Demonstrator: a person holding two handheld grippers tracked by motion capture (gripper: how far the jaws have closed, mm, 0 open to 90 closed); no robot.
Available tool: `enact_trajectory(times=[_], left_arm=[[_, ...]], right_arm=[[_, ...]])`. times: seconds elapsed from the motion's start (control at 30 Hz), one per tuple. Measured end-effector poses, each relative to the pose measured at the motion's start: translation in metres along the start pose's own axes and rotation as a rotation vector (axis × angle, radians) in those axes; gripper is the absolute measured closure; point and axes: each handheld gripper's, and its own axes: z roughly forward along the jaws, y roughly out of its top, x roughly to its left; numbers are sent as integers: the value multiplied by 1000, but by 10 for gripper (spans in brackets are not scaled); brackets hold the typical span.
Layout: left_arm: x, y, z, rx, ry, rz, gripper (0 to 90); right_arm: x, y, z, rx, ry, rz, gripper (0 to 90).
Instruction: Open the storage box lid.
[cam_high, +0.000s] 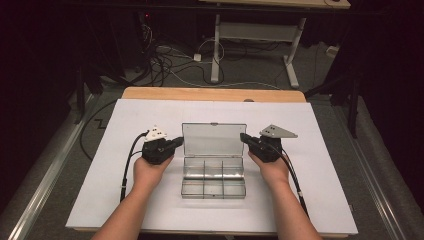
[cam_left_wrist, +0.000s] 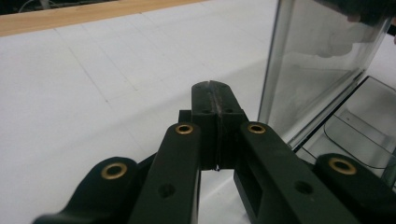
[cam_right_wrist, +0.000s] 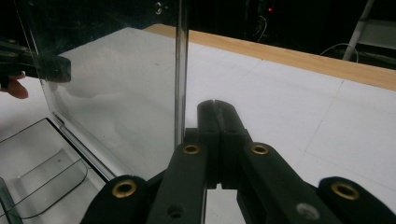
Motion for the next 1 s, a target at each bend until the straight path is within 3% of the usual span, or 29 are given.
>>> enact_trajectory(times=[0.67,1.0], left_arm=[[2,-3,19,33,-17,-9,869],[8,-8,30,51,-26,-26,870]], right_arm=[[-3,-7,10,52,-13,14,900],[-11,-14,18,91,-5,59,900]])
